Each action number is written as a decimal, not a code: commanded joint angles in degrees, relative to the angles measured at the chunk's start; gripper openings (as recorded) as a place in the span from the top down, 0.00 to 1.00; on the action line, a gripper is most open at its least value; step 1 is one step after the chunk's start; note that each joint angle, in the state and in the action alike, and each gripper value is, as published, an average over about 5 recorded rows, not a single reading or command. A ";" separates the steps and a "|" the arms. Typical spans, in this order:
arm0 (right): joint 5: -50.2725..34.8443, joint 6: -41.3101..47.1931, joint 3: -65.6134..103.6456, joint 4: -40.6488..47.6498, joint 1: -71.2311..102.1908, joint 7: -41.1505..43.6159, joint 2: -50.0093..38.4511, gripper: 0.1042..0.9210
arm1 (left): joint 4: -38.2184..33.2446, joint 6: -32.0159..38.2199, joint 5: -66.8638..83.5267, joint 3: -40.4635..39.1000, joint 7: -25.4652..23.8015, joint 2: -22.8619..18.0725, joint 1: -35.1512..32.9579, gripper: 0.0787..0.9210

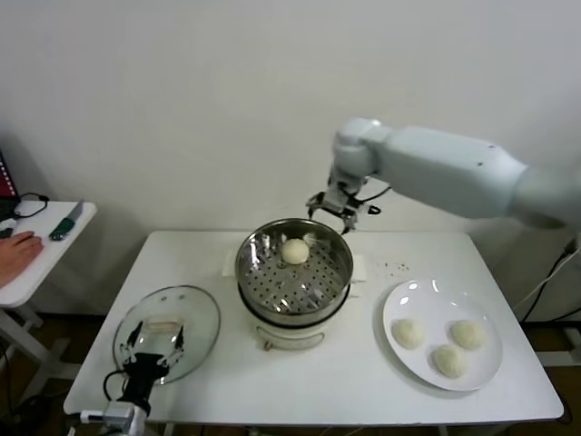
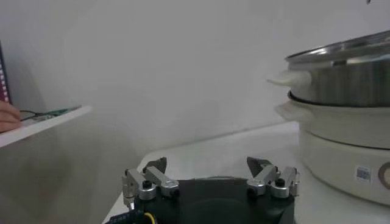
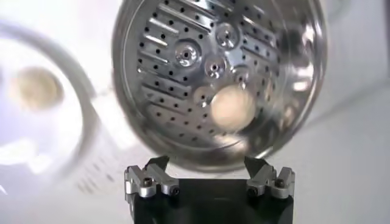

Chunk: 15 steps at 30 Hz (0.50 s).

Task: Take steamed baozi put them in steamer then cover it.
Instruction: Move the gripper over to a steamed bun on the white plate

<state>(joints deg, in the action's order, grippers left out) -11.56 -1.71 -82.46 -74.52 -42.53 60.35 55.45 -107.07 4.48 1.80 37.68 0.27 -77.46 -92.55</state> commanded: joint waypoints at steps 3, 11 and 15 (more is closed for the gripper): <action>-20.60 22.14 -7.95 -8.08 -3.29 -2.71 -18.64 0.12 | -0.95 -0.45 -0.17 -0.18 -0.06 -0.23 0.24 0.12; -16.23 23.59 -1.95 -6.83 11.95 -2.45 -24.09 0.12 | -3.42 -2.60 2.45 0.07 -0.12 -1.16 -0.11 0.12; -10.95 23.29 2.99 -6.43 20.24 -2.38 -25.13 0.12 | -3.85 -3.18 3.11 -0.01 -0.05 -1.57 0.09 0.12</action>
<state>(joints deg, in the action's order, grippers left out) -21.87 15.83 -82.27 -79.26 -31.40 58.54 36.71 -109.44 2.69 3.11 37.66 0.30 -78.69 -92.50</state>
